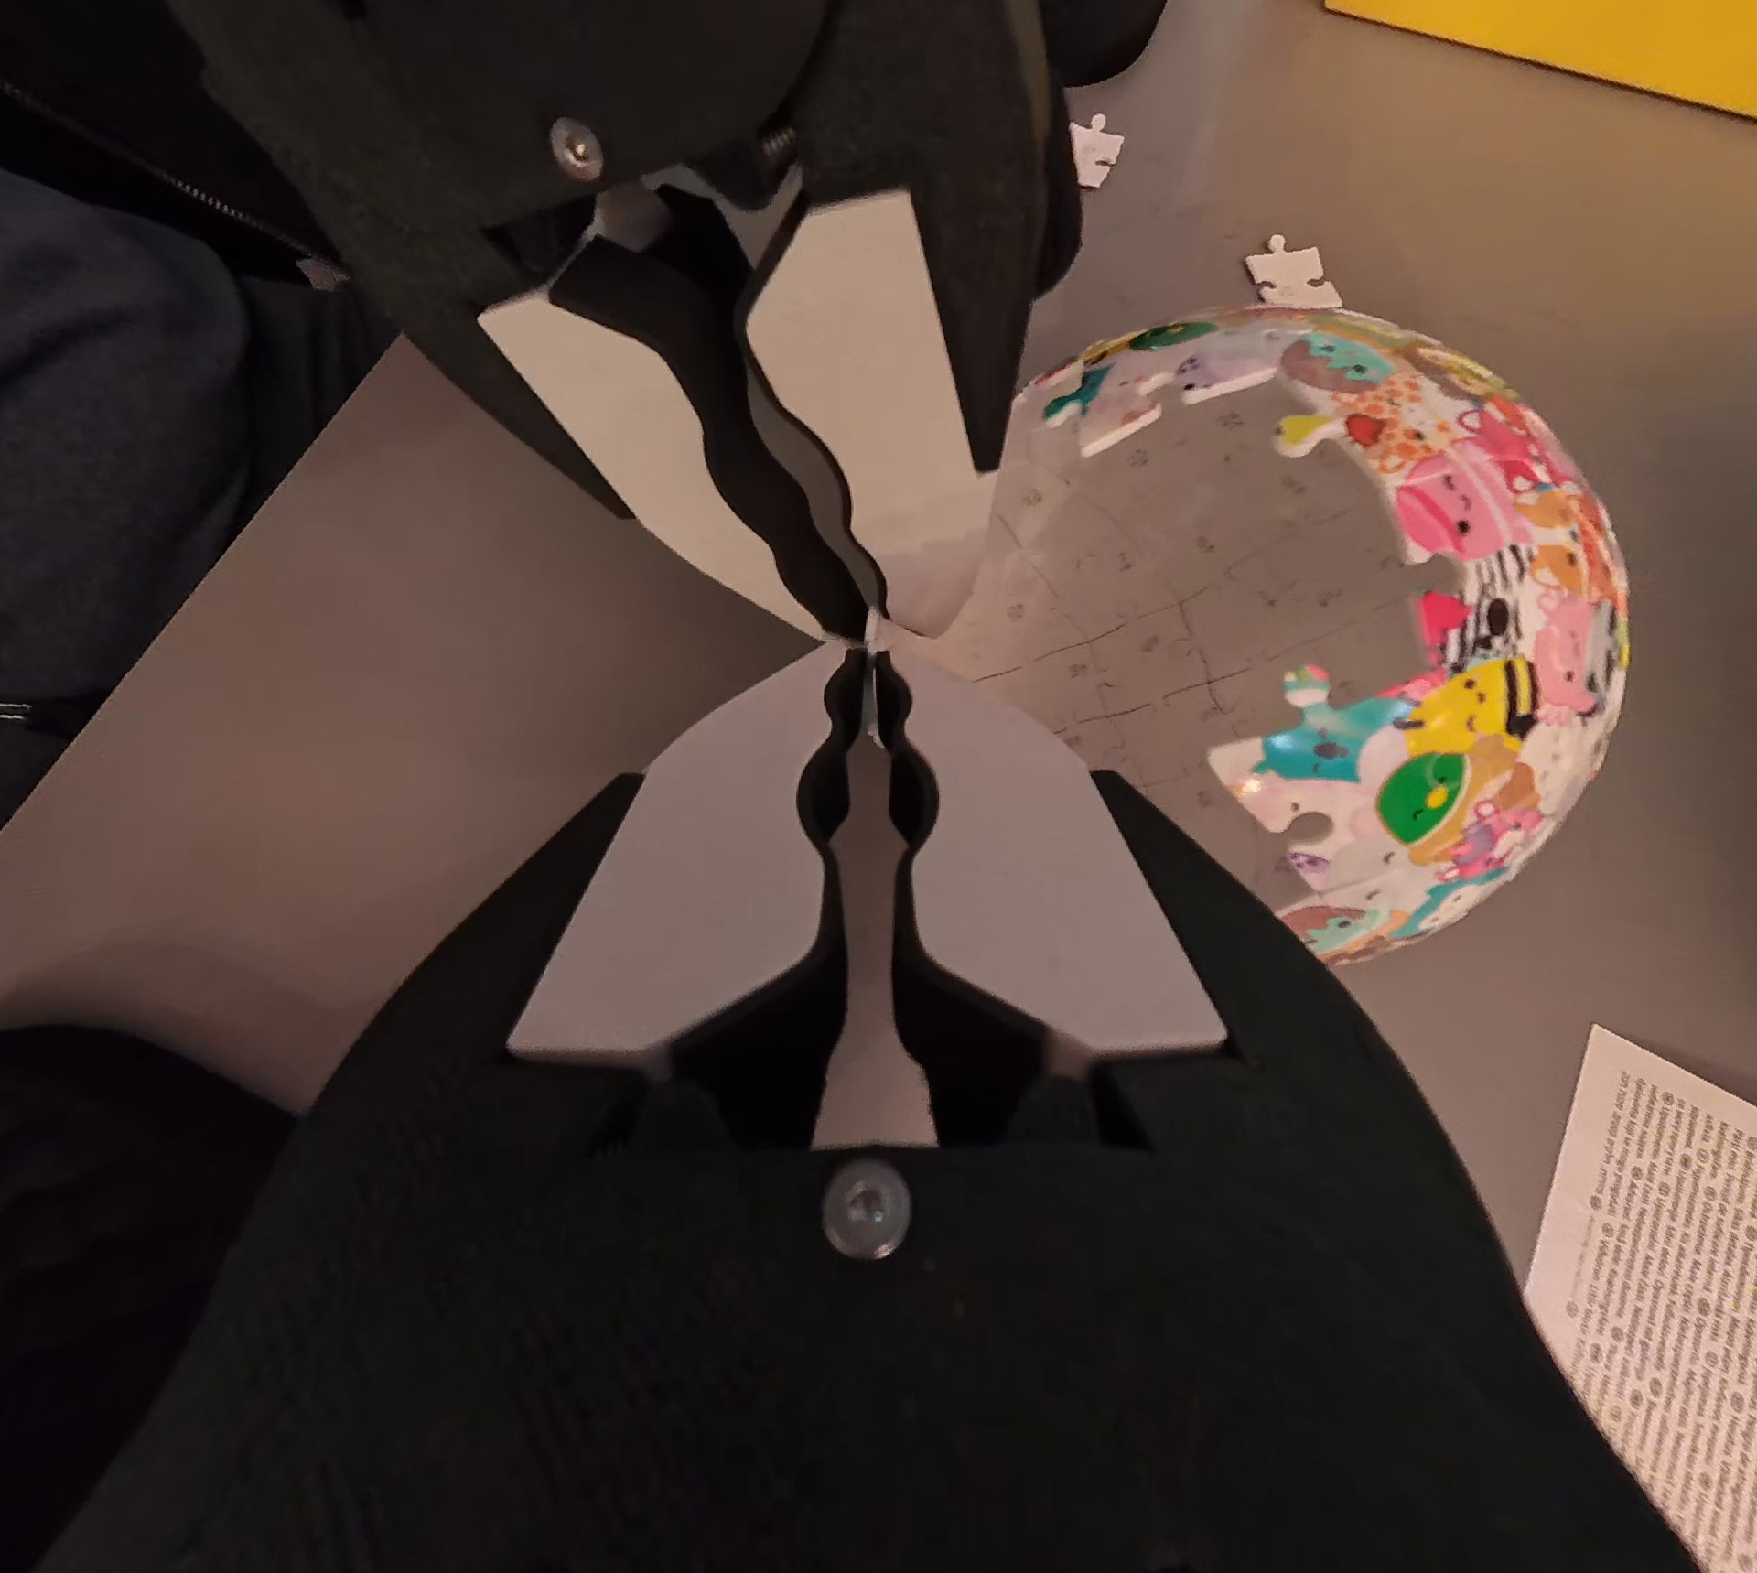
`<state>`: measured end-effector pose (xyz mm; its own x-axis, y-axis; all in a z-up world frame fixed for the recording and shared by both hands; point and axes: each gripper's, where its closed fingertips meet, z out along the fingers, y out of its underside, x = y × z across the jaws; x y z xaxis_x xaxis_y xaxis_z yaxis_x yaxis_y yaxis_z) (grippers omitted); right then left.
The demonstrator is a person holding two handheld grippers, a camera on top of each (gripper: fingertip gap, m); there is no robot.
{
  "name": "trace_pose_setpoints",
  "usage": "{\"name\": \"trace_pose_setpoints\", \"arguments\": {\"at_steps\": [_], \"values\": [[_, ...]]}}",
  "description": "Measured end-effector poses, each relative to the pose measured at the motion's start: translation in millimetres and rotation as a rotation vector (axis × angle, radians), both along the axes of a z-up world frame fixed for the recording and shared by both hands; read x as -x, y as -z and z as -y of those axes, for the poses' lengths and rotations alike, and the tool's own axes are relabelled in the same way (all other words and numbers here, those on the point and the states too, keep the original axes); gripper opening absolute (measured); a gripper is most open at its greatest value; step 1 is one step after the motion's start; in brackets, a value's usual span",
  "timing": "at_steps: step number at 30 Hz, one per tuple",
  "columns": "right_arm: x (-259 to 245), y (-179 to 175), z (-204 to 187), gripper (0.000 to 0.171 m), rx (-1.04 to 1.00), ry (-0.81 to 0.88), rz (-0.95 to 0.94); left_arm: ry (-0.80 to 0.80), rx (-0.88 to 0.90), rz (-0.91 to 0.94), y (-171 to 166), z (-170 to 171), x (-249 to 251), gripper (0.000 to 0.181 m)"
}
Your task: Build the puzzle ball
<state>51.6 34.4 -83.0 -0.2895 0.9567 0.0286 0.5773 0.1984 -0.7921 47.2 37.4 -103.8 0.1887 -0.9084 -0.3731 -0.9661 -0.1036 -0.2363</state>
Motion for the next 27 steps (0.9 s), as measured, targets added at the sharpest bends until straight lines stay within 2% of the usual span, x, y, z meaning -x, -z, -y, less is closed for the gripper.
{"name": "trace_pose_setpoints", "arguments": {"at_steps": [17,27], "values": [[-0.6,1.4,-3.3,0.003,-0.026,0.002,-0.004,-0.077,0.090,0.013,2.5,-2.1,-1.1,0.005],[1.0,0.5,-2.6,0.003,-0.041,-0.010,-0.019,-0.055,0.079,-0.026,1.7,-1.9,0.6,0.006]]}}
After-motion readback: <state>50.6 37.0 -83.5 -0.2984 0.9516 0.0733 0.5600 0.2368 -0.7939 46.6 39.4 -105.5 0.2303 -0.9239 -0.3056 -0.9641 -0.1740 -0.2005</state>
